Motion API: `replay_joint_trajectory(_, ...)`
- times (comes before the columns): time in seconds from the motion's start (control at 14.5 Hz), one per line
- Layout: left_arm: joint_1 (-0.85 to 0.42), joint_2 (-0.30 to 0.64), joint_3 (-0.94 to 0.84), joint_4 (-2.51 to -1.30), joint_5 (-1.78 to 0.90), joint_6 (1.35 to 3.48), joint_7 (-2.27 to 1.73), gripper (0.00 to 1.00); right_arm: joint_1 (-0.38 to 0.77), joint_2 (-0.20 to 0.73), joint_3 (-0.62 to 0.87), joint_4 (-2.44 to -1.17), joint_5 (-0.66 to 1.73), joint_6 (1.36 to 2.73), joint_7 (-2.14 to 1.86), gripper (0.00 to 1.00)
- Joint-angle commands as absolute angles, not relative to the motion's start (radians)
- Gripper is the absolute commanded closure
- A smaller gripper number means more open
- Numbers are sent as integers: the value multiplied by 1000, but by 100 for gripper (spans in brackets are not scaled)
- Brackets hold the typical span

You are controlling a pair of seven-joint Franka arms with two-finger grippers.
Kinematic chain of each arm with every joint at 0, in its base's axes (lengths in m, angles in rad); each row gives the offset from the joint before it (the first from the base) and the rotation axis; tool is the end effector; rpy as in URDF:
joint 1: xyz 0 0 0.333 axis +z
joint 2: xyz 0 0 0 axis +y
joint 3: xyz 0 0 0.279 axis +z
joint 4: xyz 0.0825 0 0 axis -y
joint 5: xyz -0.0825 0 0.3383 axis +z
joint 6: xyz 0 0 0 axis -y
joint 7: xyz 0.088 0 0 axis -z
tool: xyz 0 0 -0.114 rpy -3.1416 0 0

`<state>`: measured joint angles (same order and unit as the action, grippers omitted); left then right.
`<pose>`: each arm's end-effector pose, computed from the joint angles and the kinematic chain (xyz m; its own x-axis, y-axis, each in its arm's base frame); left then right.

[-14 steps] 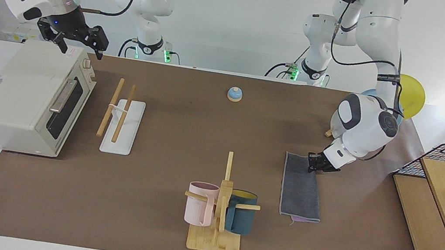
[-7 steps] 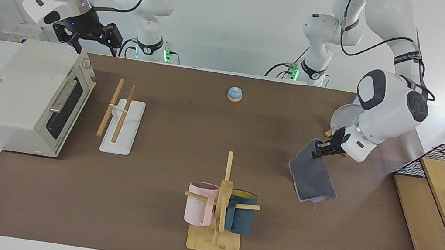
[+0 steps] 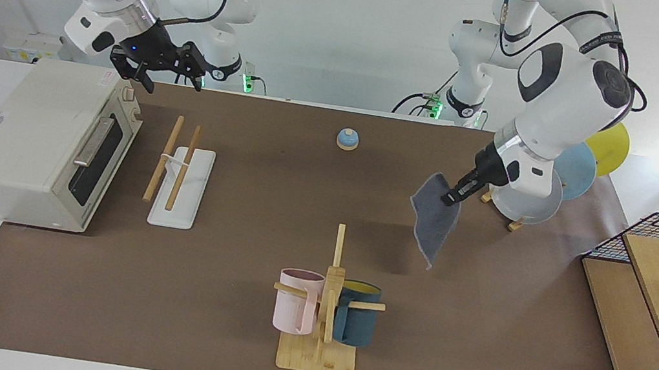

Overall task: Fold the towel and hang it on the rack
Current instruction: 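Lift the towel with the left gripper while the right gripper approaches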

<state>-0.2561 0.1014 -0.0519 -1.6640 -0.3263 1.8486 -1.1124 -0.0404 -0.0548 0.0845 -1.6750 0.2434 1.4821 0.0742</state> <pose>0.5221 -0.1937 0.5161 0.6348 0.7290 -0.2561 0.7726 -0.6016 0.2029 0.4789 0.0514 0.5601 0.9883 -0.0079 -0.1525 -0.0426 -0.9733 -0.2255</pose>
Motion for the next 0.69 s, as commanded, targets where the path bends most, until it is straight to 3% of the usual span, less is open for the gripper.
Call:
replay_joint_trajectory(0.0,-255,64,-92,-1658,-330,1871,-1377,100,-40,-155,94,-1862,378,1648,239,0)
replay_joint_trajectory(0.41,-262,31,-172,-1667,-380,2008,-1827,100,147,-169,97,-1959,635,1926,821,0)
replay_joint_trajectory(0.62,-304,9,-173,-1703,-390,2090,-1962,100,170,-153,97,-1970,826,2038,1085,0)
